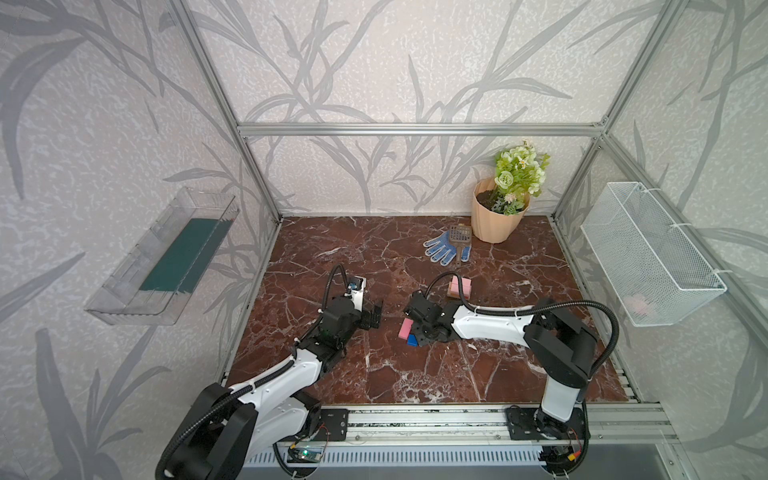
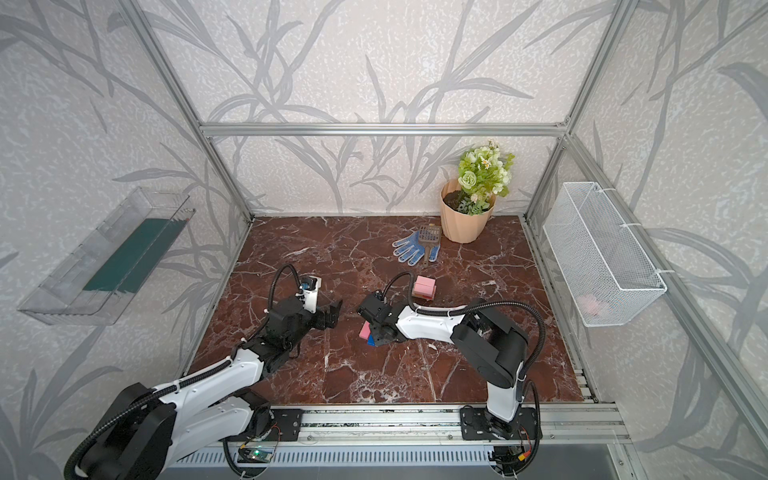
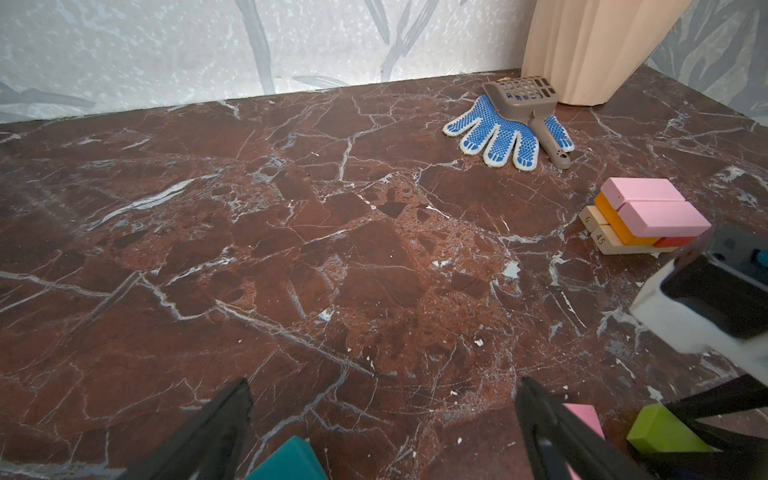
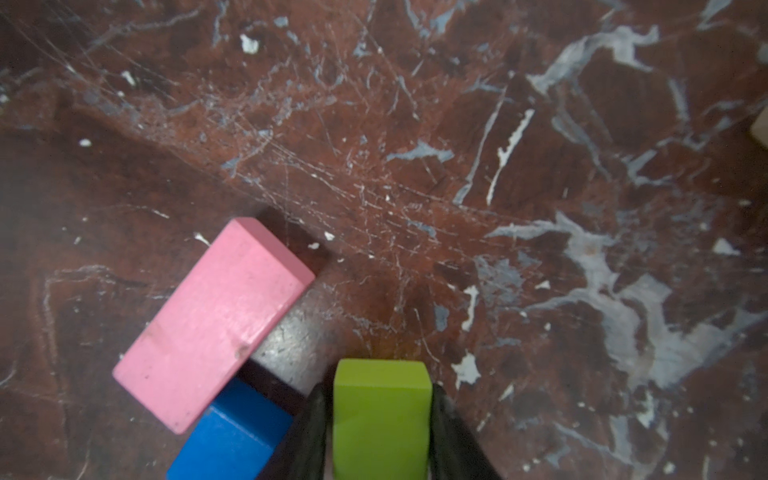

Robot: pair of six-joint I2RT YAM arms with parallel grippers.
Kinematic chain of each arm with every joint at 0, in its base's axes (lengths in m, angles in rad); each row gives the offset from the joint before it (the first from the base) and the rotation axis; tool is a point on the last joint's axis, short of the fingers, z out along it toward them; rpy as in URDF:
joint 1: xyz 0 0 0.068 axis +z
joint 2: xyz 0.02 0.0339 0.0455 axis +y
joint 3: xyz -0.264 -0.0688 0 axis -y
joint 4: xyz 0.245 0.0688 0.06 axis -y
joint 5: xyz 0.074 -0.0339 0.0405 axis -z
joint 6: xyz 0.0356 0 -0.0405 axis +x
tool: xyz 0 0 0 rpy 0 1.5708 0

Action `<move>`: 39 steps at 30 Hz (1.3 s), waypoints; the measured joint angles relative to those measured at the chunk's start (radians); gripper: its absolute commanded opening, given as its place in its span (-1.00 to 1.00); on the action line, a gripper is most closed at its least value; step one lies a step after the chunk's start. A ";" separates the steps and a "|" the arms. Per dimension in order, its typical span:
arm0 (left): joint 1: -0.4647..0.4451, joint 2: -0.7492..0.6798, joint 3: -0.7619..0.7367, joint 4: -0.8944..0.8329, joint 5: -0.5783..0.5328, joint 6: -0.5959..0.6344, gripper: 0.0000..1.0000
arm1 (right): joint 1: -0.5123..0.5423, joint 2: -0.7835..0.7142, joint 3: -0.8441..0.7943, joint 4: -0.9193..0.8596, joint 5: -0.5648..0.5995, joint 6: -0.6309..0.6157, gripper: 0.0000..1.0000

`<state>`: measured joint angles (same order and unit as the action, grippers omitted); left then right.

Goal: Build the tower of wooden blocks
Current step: 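Lift the lime-green block and carry it over the stack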

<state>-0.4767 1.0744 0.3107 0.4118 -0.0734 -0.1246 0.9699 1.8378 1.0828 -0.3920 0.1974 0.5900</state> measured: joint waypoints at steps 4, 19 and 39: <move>0.000 -0.004 0.000 0.000 0.000 0.000 0.99 | 0.000 -0.002 0.003 -0.019 0.015 0.014 -0.33; 0.000 -0.004 0.000 0.000 0.012 0.000 0.98 | -0.223 -0.249 0.061 -0.174 0.066 0.039 -0.62; 0.000 -0.009 0.000 0.000 0.022 0.001 0.98 | -0.391 0.039 0.460 -0.462 0.162 0.328 -0.91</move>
<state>-0.4767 1.0657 0.3107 0.4118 -0.0517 -0.1238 0.5789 1.8763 1.5429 -0.8539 0.3595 0.9184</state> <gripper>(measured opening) 0.992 0.326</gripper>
